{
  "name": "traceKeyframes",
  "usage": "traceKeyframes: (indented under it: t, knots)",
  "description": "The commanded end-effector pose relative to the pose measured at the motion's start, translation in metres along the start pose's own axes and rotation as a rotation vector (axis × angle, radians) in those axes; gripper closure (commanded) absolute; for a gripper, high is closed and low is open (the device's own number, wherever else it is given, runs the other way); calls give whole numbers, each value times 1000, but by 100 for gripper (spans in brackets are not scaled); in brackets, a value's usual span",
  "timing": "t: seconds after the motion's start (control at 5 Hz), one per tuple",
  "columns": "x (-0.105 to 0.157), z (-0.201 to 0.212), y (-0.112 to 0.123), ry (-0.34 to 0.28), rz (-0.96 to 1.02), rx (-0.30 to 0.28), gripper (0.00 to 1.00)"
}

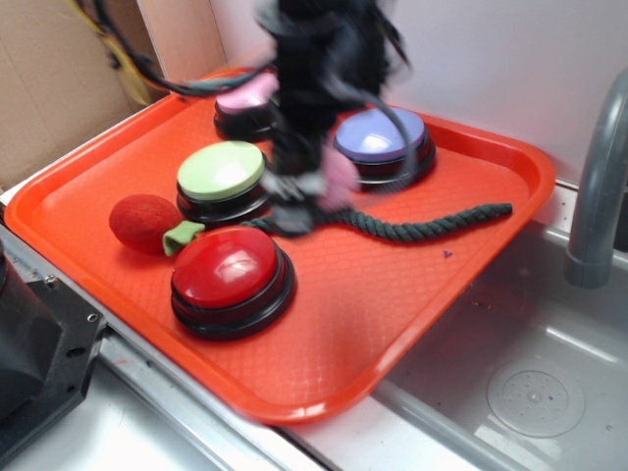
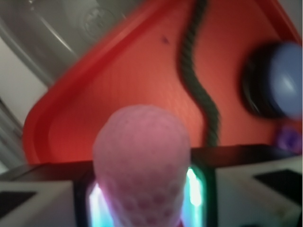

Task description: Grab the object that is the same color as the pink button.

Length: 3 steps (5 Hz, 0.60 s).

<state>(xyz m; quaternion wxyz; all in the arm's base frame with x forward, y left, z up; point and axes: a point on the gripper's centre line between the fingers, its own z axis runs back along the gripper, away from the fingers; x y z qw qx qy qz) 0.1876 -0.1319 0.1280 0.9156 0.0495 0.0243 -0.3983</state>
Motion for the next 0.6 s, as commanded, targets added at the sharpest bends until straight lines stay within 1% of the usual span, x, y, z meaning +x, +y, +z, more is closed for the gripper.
traceKeyframes:
  t: [0.0, 0.2, 0.4]
  knots:
    - [-39, 86, 2, 27, 421, -4, 100]
    - [-62, 105, 16, 26, 629, 3, 100]
    - [-70, 103, 24, -32, 853, 17, 100]
